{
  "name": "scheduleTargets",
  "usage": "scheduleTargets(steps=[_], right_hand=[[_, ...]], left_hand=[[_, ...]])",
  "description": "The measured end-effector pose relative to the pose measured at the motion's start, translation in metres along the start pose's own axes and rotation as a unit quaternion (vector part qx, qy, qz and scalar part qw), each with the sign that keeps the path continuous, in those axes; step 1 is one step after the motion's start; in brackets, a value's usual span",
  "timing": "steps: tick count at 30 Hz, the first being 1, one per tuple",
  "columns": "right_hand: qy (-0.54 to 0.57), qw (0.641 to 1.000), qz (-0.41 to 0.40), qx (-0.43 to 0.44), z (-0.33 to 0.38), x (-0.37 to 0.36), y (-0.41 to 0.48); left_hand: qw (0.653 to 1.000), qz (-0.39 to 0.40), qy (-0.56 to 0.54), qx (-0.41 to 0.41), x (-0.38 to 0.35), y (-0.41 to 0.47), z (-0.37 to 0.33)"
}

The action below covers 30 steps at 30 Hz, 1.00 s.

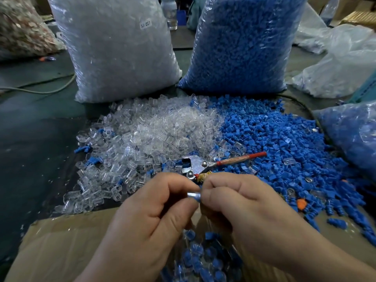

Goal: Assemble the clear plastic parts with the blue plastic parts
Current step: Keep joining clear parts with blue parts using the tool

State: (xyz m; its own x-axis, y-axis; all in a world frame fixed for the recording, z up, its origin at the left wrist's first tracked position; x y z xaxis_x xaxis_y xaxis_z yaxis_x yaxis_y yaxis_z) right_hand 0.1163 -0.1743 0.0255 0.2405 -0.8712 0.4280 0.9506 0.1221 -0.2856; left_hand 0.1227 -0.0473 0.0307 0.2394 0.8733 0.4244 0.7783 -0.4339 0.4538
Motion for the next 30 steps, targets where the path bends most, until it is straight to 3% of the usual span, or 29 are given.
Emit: scheduleTargets(steps=[2,4,6,9,16,20,30], right_hand=[[0.032,0.998,0.032,-0.045,-0.005,-0.002,0.000],[-0.082,0.996,-0.004,-0.020,-0.002,0.005,-0.001],[-0.249,0.968,-0.040,0.011,0.000,0.014,-0.003],[-0.367,0.930,0.004,-0.022,-0.011,0.020,-0.007],[-0.424,0.900,0.082,-0.061,-0.026,0.014,-0.010],[-0.422,0.900,0.099,-0.056,-0.032,0.010,-0.011],[-0.434,0.897,0.072,0.040,-0.013,-0.017,-0.014]], left_hand=[[0.999,0.012,0.043,-0.021,0.000,0.001,-0.007],[0.998,-0.012,0.058,0.001,0.007,0.000,-0.003],[0.995,-0.025,0.086,0.036,0.015,-0.002,0.005],[0.988,0.030,0.142,0.058,0.011,-0.005,0.018],[0.975,0.121,0.178,0.058,-0.004,-0.003,0.023],[0.967,0.167,0.190,0.034,-0.009,-0.005,0.023],[0.965,0.197,0.175,0.019,-0.013,-0.008,0.021]])
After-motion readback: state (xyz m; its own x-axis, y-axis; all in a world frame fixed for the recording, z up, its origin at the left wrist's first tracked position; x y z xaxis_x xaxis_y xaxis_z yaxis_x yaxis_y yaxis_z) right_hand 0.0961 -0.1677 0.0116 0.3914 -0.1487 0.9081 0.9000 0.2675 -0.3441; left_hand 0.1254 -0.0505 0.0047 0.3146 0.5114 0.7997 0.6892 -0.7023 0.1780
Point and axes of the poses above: each hand's wrist, its own y-axis towards the middle knuckle, its own x-axis out of the back of the hand, z = x × y, the point moved 9 cm from there along y, towards the middle knuckle, and after that the axes turned 13 degrees about -x, right-handed, at the moved point
